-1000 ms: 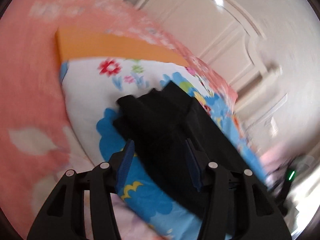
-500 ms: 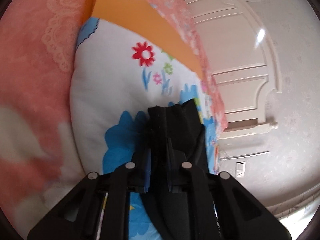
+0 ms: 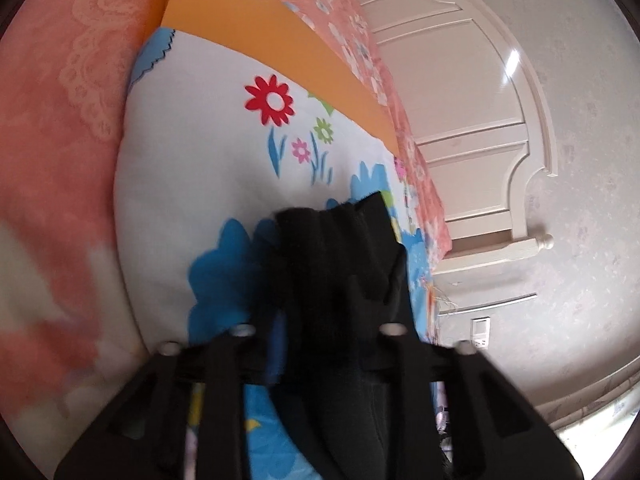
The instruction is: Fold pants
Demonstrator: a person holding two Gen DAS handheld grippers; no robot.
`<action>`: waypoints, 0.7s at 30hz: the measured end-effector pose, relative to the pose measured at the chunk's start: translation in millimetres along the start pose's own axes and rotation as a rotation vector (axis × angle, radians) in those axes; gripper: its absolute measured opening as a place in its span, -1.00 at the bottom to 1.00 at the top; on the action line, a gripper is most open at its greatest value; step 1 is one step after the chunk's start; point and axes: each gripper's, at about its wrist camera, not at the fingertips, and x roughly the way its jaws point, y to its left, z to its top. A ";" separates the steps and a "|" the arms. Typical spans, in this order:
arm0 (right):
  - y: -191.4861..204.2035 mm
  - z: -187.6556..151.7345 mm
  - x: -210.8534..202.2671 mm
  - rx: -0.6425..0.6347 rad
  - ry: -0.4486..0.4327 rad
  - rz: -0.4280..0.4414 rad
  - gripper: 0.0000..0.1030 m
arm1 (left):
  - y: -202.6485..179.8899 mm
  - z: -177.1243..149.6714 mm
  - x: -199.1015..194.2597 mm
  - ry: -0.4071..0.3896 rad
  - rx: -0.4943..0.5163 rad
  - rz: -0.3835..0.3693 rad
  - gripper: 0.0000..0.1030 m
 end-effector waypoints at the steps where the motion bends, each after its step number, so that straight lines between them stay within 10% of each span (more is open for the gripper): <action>1: 1.0 0.6 -1.5 0.002 -0.002 -0.005 0.90 | 1.0 0.8 0.3 0.001 -0.002 -0.010 -0.69; 8: 50.6 48.7 -7.5 -0.151 -0.016 0.085 0.90 | 7.1 -0.6 -1.9 -0.001 -0.001 -0.042 -0.74; 14: 104.0 78.2 48.6 -0.336 0.055 -0.054 0.90 | 7.9 0.3 -0.7 -0.002 -0.004 -0.052 -0.75; 21: 85.8 72.9 58.0 -0.232 0.008 0.044 0.90 | 6.2 -2.1 -3.7 -0.012 0.027 -0.063 -0.48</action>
